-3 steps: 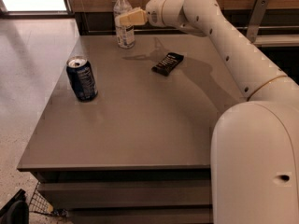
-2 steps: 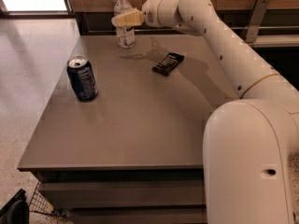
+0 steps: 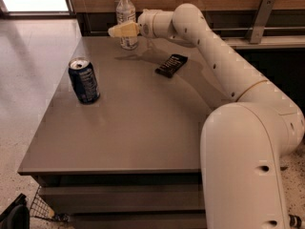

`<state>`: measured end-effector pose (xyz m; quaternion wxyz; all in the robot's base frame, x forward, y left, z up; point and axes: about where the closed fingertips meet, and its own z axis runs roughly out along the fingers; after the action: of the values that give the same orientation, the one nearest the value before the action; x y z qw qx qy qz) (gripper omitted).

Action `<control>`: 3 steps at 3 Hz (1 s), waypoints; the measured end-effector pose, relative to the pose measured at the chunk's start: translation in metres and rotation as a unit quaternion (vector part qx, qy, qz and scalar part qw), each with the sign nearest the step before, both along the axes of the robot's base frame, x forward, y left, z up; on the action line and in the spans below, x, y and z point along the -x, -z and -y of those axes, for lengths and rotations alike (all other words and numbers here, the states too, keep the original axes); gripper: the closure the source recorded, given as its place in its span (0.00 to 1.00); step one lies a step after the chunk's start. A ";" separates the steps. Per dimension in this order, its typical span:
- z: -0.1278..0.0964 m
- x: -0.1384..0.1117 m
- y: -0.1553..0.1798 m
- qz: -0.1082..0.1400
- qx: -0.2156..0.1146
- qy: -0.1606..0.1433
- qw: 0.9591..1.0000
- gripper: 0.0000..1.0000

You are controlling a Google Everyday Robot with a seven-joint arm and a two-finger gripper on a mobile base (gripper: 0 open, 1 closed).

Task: Knock blue plastic bottle over

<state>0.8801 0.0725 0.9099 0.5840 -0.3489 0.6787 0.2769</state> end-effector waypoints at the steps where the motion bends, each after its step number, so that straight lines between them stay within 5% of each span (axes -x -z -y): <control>1: -0.011 -0.008 0.018 0.000 -0.019 -0.007 1.000 0.03; 3: -0.017 -0.006 0.019 -0.002 -0.018 -0.011 1.000 0.56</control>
Offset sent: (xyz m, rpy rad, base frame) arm 0.0065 0.0075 -0.0136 0.0314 -0.0014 0.0095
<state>0.8863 0.0897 0.8913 0.5859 -0.3454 0.6708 0.2956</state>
